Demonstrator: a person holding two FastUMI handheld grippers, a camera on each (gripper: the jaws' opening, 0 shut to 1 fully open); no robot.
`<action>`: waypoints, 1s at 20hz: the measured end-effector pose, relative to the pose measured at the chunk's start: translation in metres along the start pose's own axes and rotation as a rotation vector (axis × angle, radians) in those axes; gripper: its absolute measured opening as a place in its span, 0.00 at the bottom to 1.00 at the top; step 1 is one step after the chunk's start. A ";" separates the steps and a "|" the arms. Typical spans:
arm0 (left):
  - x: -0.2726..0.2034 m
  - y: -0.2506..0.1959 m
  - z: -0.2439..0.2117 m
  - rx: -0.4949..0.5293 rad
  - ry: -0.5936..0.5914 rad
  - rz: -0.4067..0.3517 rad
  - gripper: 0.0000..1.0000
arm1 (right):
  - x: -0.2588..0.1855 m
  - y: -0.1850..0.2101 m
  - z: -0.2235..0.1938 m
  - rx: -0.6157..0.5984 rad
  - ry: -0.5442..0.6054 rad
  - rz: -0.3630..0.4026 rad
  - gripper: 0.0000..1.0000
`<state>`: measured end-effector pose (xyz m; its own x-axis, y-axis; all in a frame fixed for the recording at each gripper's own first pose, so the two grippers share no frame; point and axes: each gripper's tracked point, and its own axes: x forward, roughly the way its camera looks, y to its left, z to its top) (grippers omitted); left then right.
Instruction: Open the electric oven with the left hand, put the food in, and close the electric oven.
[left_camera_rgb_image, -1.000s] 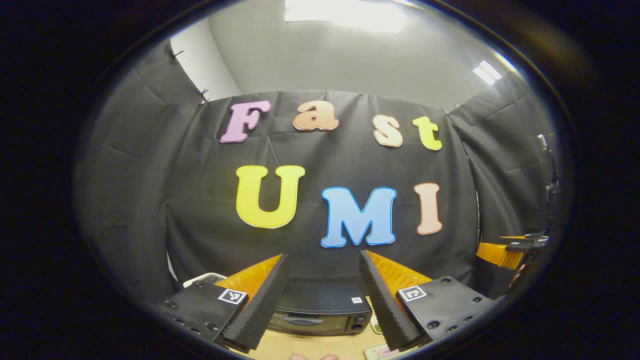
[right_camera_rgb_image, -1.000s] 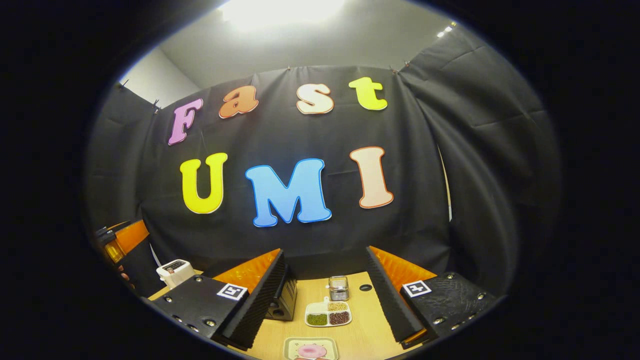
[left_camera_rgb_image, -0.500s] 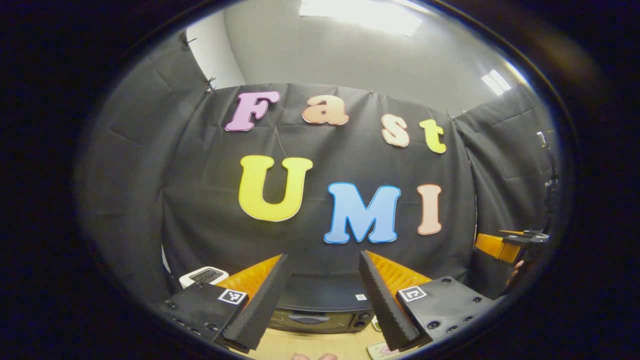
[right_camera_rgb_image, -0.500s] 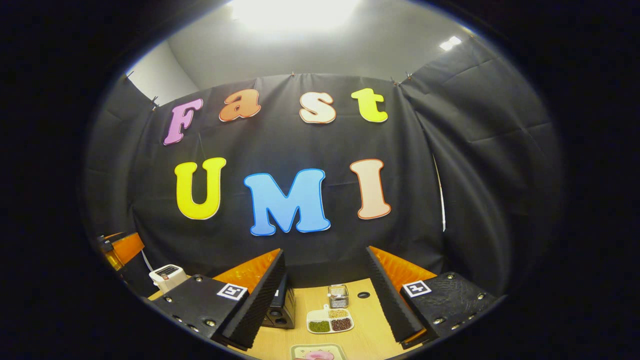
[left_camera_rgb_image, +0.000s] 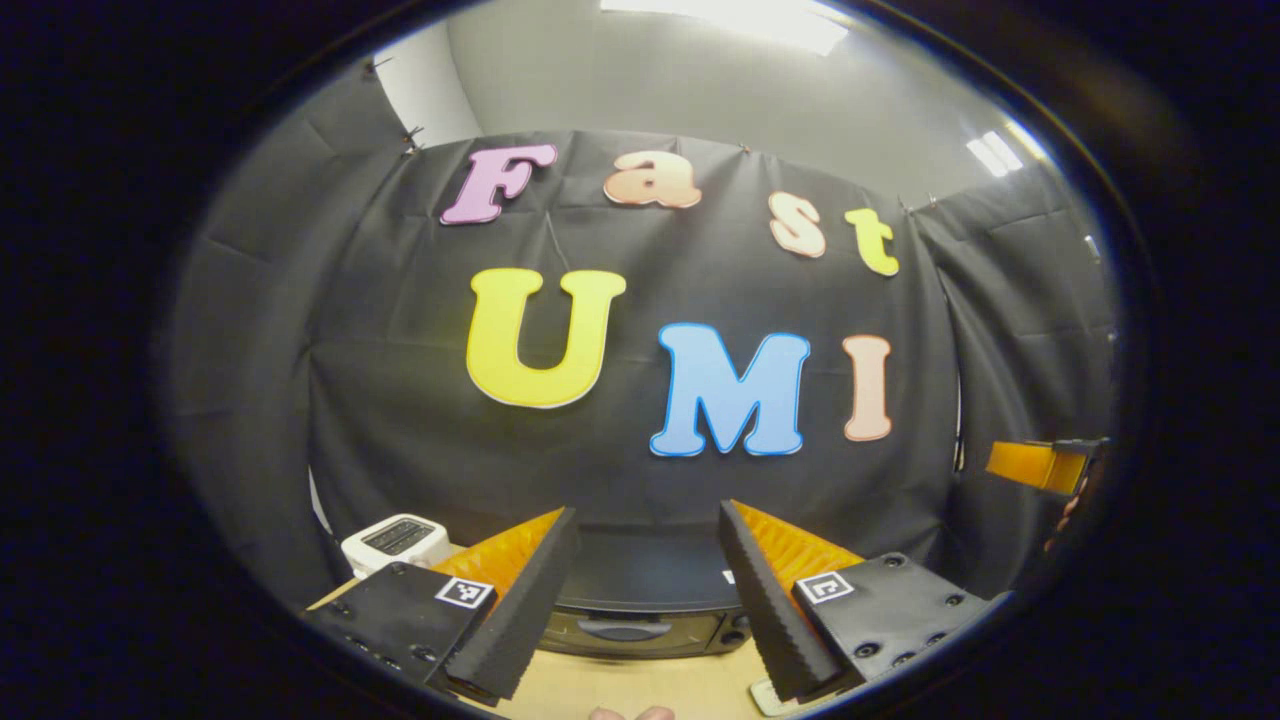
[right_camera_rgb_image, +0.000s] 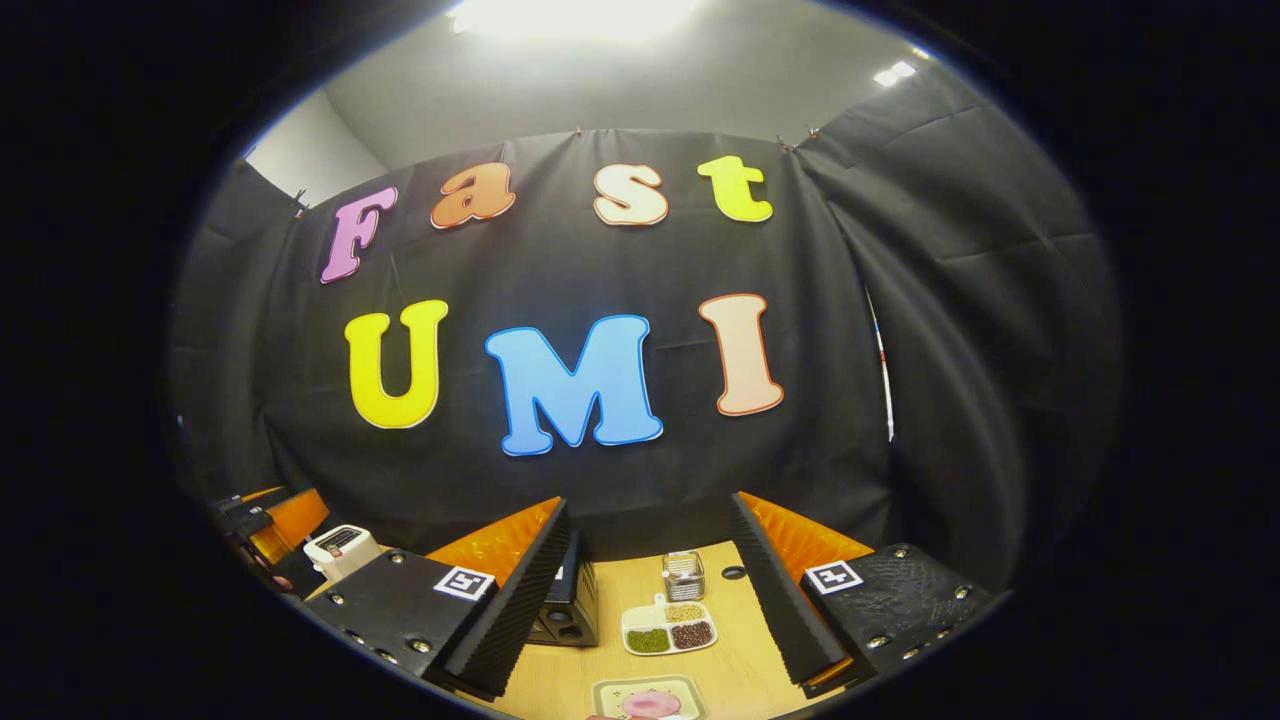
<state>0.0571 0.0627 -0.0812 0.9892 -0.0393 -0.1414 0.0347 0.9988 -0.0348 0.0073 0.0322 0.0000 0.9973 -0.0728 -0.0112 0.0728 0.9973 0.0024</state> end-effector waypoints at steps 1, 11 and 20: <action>0.007 -0.002 -0.012 -0.002 0.022 -0.013 0.92 | -0.001 -0.004 -0.003 -0.011 0.004 -0.011 0.97; 0.087 -0.001 -0.156 0.043 0.270 -0.031 0.96 | -0.011 -0.032 -0.021 -0.045 0.023 -0.114 0.97; 0.135 0.015 -0.244 0.096 0.428 0.019 0.95 | -0.013 -0.051 -0.038 -0.050 0.061 -0.181 0.97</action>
<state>0.1561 0.0655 -0.3420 0.8422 -0.0097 -0.5391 0.0506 0.9968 0.0611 -0.0094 -0.0177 -0.0376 0.9652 -0.2525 -0.0673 0.2492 0.9669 -0.0544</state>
